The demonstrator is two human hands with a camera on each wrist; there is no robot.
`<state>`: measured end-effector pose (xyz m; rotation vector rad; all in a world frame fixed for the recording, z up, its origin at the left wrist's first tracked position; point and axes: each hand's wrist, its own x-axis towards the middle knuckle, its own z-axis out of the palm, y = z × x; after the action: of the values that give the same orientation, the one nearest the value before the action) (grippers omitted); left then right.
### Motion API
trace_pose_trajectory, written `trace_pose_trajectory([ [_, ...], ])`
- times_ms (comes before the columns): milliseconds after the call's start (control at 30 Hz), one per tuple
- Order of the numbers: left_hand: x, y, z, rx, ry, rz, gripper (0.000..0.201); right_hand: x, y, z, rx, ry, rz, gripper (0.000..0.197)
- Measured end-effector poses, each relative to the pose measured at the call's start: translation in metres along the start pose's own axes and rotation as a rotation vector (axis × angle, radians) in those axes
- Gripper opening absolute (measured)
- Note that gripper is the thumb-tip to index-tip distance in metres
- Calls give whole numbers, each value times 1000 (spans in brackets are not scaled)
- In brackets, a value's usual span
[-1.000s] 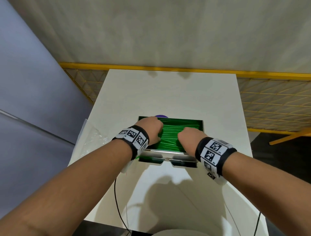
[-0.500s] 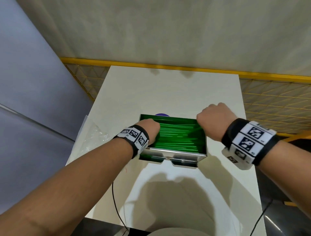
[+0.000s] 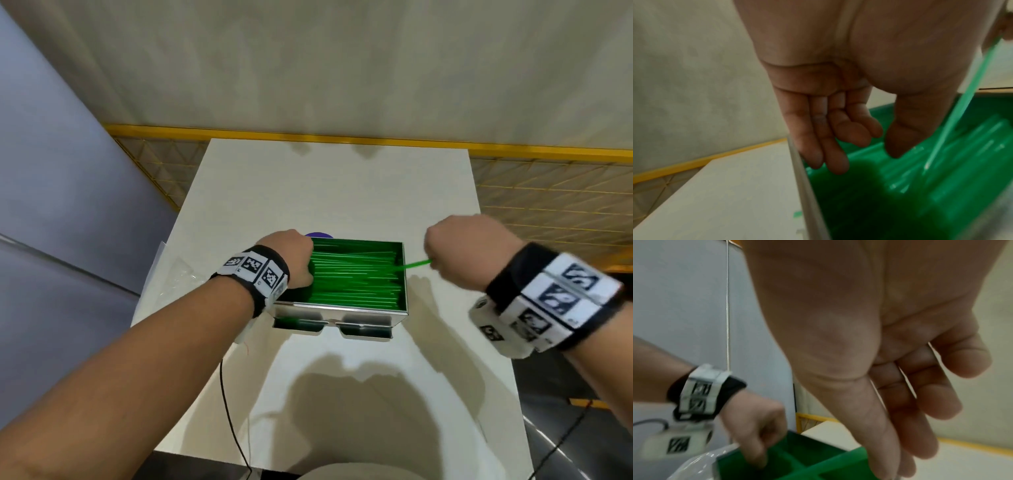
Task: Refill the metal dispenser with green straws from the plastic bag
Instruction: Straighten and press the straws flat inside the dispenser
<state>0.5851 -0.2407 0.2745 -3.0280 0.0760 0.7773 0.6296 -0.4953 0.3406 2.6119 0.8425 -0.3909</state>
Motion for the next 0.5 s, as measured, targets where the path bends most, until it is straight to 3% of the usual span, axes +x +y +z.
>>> trace_pose_trajectory([
  [133, -4, -7, -13, -98, 147, 28, 32, 23, -39, 38, 129, -30, -112, 13],
  [267, 5, 2, 8, -163, 43, 125, 47, 29, -60, 43, 201, 69, -183, 11],
  [333, 11, 4, 19, -171, 36, 132, 43, 28, -74, 34, 272, 105, -233, 11],
  [433, 16, 1, 28, -199, 69, 127, 30, 31, -95, 29, 289, -77, -269, 10],
  [500, 17, -2, 30, -193, 57, 107, 35, 34, -101, 30, 236, -249, -264, 19],
])
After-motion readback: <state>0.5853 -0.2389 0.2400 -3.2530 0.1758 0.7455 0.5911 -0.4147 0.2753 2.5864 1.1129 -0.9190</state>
